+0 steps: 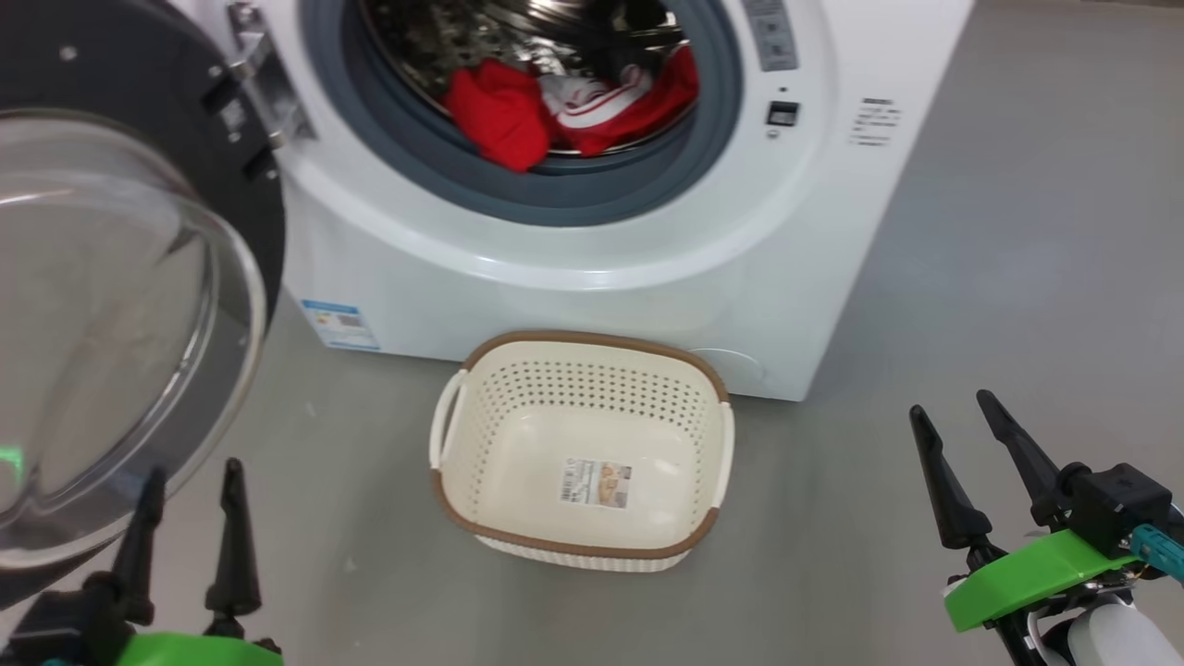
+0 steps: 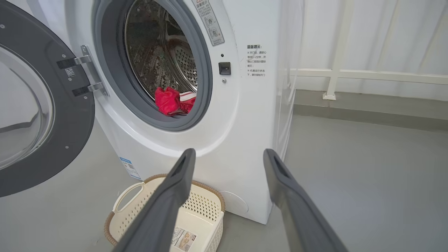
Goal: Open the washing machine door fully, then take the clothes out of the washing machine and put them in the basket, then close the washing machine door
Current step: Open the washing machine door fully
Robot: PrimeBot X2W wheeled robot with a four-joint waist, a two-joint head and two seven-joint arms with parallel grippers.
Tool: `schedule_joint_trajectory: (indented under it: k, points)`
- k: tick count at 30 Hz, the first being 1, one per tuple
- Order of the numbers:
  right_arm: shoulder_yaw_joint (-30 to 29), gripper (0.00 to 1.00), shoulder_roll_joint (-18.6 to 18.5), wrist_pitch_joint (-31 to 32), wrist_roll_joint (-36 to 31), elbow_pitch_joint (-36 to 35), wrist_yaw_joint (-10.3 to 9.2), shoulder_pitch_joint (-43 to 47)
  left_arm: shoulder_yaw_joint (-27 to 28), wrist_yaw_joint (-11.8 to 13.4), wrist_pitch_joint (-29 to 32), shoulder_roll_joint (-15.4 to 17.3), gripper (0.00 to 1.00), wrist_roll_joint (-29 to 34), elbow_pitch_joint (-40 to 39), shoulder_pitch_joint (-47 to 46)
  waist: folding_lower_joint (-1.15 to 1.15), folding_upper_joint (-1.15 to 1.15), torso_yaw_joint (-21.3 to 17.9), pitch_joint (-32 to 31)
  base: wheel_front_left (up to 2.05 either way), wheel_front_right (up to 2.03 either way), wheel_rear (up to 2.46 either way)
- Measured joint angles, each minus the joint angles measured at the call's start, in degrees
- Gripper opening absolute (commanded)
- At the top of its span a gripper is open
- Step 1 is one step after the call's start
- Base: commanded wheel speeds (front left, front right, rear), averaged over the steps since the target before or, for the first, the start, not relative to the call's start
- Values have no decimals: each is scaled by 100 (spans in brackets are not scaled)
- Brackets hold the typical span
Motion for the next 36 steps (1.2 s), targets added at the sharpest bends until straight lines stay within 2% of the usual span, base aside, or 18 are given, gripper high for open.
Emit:
schedule_joint_trajectory:
  k: [9, 22, 36]
  points:
    - [-193, 100, 43, 0, 0, -49, 0, 104, -534, 0, 0, 143, 100, -209, -146, 195, 0, 0, -500, -7, 0, 0, 0]
    - [-366, 100, 89, 0, 0, -99, 0, 182, -825, 0, 0, 216, 100, -303, -219, 318, 0, 0, -1163, -27, 0, 0, 0]
    - [-450, 100, 92, 0, 0, -111, 0, 341, -893, 0, 0, 220, 100, -301, -283, 431, 0, 0, -1361, -137, 0, 0, 0]
